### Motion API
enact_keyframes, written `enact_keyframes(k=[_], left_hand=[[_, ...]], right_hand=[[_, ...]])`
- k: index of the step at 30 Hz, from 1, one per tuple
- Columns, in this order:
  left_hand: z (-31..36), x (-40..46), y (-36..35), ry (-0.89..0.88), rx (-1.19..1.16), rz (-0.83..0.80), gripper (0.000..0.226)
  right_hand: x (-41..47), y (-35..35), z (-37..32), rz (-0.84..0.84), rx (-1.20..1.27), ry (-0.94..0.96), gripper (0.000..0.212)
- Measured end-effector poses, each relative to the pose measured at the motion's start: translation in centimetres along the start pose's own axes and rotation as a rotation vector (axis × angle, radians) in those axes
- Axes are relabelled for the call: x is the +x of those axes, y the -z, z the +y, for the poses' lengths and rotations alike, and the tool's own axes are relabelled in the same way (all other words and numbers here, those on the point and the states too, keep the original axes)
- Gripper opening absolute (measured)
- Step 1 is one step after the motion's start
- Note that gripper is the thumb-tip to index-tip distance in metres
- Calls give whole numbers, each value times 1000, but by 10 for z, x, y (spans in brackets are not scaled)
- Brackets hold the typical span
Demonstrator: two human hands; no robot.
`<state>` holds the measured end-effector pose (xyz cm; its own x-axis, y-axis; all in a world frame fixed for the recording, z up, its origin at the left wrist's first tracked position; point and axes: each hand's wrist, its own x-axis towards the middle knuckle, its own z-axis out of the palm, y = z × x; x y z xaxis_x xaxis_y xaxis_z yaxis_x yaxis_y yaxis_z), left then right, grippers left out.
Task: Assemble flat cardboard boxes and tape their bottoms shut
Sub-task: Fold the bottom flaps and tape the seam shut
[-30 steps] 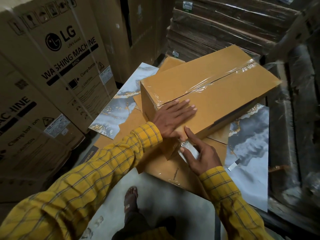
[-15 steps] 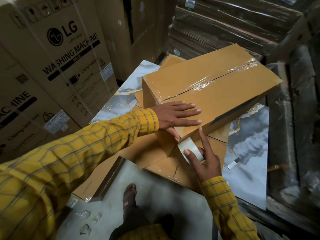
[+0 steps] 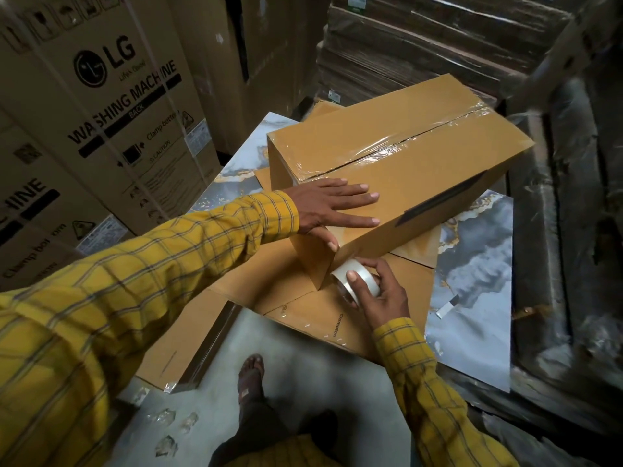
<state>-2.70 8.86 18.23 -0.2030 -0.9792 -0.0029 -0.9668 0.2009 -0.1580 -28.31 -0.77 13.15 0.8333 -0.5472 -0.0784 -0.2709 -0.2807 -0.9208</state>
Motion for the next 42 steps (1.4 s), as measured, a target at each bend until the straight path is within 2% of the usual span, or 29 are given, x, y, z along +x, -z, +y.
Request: enact_keyframes(k=[4, 6, 8, 10, 12, 14, 16, 19, 22, 23, 26, 27, 29, 31, 33, 39, 42], left_hand=[[5, -1, -2, 44, 57, -11, 84], [11, -4, 0, 131, 83, 38, 87], [21, -11, -1, 292, 52, 133, 93], [41, -21, -10, 512, -97, 292, 101], [73, -28, -26, 801, -320, 548, 100], [118, -26, -41, 1101, -526, 831, 79], [162, -15, -44, 1279, -732, 986, 51], [201, 13, -30, 1321, -996, 1018, 26], [214, 36, -22, 1413, -1168, 1079, 24], [216, 41, -21, 1445, -1210, 1113, 21], [216, 45, -24, 1463, -1353, 1194, 17], [216, 44, -25, 1463, -1382, 1205, 17], [217, 44, -25, 1469, -1434, 1213, 18], [218, 47, -24, 1482, -1488, 1200, 21], [217, 50, -21, 1503, -1536, 1189, 24], [201, 52, -24, 1661, -1457, 1105, 17], [202, 51, -21, 1573, -1519, 1163, 13]], right_hand=[[4, -8, 5, 15, 25, -13, 30], [4, -10, 5, 31, 56, -27, 29], [5, -11, 6, 52, 65, -46, 28], [7, -9, 8, 56, 64, -70, 24], [8, -7, 10, 42, 79, -96, 21], [9, -5, 13, 27, 92, -104, 22], [9, -5, 14, 13, 102, -95, 23], [12, -4, 13, -23, 205, -119, 25], [15, -2, 9, 6, 220, -147, 12], [16, 1, 7, 69, 131, -77, 10], [26, 19, -10, 229, -199, 362, 36], [34, 25, -17, 204, -285, 492, 45], [51, 34, -30, 51, -418, 606, 52], [67, 35, -35, -95, -500, 590, 49], [75, 32, -35, -145, -510, 566, 45], [80, 12, -37, -128, -450, 526, 46], [82, 11, -38, -137, -433, 527, 46]])
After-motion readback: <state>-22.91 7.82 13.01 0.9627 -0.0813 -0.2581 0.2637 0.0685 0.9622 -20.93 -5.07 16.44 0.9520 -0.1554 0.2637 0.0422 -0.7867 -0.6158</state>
